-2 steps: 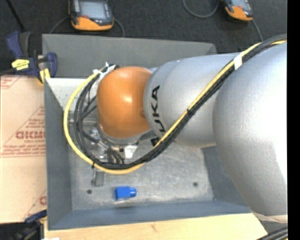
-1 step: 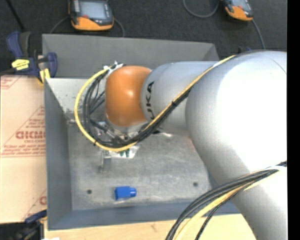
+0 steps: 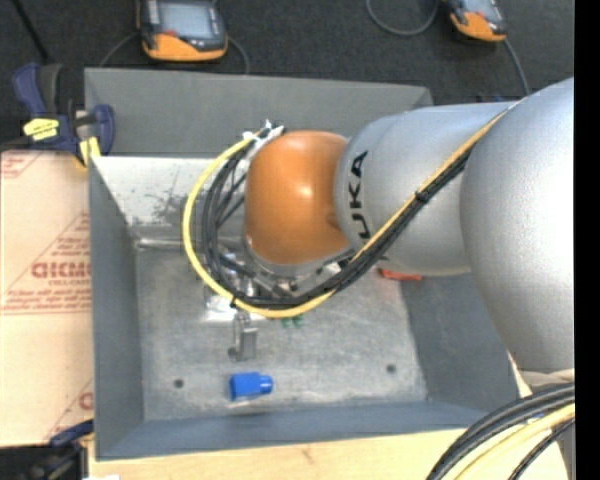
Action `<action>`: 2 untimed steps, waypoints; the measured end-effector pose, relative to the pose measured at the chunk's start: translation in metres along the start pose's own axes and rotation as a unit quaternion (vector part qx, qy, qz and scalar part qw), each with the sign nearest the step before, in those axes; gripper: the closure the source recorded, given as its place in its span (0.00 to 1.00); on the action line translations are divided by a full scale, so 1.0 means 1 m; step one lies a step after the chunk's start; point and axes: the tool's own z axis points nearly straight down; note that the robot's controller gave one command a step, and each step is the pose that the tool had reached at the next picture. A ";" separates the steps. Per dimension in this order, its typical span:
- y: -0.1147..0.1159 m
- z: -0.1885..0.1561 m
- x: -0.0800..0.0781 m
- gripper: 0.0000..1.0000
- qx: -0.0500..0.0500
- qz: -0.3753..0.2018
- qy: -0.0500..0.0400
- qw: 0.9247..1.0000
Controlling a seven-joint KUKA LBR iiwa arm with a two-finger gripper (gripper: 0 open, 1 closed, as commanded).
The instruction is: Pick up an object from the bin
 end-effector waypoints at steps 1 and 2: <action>-0.034 0.076 0.052 0.00 0.000 -0.156 0.003 0.988; -0.033 0.074 0.051 1.00 -0.001 -0.153 0.000 0.988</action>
Offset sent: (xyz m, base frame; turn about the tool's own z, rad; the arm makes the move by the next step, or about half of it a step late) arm -0.0469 -0.0399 -0.0757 -0.3159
